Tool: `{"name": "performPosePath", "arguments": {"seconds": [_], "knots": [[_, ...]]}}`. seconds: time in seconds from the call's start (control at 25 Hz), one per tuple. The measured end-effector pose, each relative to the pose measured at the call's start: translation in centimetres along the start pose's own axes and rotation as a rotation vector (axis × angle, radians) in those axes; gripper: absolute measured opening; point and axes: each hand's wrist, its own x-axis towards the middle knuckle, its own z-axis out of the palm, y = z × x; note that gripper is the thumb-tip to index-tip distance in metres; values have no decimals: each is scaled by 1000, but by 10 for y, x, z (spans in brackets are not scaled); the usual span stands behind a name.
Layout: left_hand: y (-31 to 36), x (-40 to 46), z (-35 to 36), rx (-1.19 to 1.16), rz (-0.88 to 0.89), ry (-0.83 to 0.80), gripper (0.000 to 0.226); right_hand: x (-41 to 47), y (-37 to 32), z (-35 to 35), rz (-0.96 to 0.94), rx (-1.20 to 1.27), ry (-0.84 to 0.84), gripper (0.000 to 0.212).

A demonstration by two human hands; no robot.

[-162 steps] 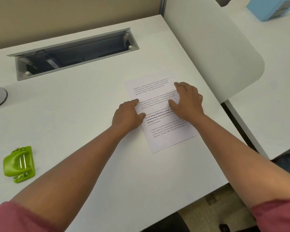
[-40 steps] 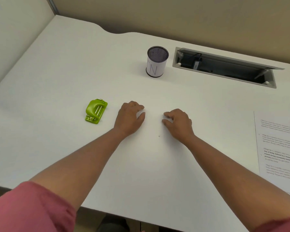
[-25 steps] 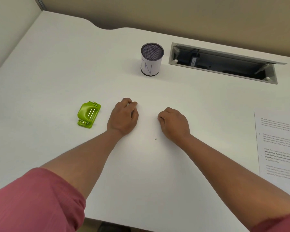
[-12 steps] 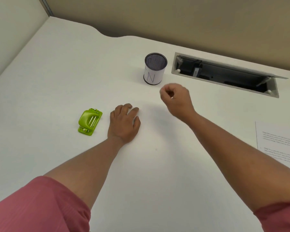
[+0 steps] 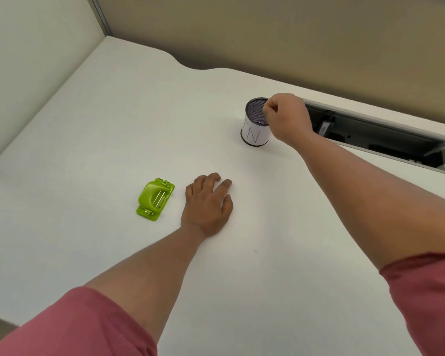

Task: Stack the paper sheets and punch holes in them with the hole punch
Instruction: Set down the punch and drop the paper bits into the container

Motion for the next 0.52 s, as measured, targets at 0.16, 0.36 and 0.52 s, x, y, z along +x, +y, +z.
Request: {"name": "performPosePath", "arguments": {"seconds": [0.16, 0.36, 0.52], "knots": [[-1, 0, 0, -1, -3, -10, 39, 5, 1, -1, 52, 65, 29, 19], [-1, 1, 0, 1, 0, -6, 40, -3, 0, -1, 84, 238, 59, 19], [-1, 1, 2, -3, -4, 4, 39, -33, -2, -7, 167, 535, 131, 17]]}}
